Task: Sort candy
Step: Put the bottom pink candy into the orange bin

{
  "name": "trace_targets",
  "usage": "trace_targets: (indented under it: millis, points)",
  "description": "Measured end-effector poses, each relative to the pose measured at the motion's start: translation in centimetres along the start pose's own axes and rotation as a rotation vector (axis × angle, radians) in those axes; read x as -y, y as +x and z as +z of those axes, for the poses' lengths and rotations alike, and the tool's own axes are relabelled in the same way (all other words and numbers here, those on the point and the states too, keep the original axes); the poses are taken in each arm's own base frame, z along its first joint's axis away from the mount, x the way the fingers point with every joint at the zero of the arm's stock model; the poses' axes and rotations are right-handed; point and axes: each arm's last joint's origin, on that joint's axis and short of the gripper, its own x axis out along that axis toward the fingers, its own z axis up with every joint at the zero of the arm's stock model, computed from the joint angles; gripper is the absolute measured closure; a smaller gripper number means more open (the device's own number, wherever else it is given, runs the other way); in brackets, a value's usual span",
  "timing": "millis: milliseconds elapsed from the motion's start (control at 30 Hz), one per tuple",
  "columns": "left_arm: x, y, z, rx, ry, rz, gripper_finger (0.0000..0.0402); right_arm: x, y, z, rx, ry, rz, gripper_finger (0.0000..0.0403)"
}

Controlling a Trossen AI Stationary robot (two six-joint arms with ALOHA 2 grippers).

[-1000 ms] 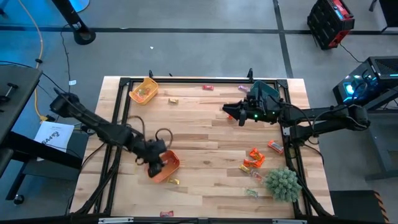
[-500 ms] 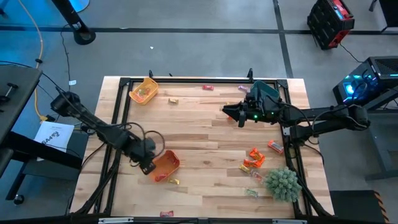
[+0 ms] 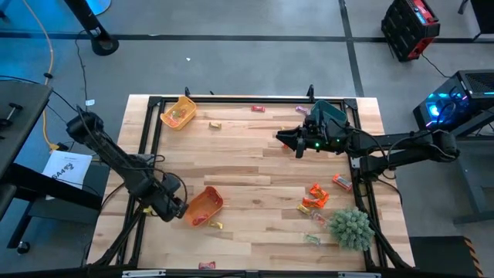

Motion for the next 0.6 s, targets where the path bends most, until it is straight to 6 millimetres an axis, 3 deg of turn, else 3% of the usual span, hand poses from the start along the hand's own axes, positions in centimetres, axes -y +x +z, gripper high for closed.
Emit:
trace_targets:
  millis: [267, 433, 500, 600]
  points:
    - [0.7, 3.5, -0.4, -0.004, -0.068, -0.055, 0.0239, 0.0, 0.0, 0.0, 0.000, 0.003, 0.000, 0.0265]
    - [0.7, 4.4, -0.5, -0.001, -0.096, -0.039, 0.0241, 0.0, 0.0, 0.0, 0.000, 0.007, 0.000, 0.0265]
    - [0.7, 4.5, -0.5, 0.001, -0.086, -0.036, 0.0254, 0.0, 0.0, 0.0, 0.000, 0.007, 0.000, 0.0265]
    - [0.5, 4.3, -0.4, 0.004, -0.082, -0.033, 0.0314, 0.0, 0.0, 0.0, 0.000, 0.007, 0.000, 0.0265]
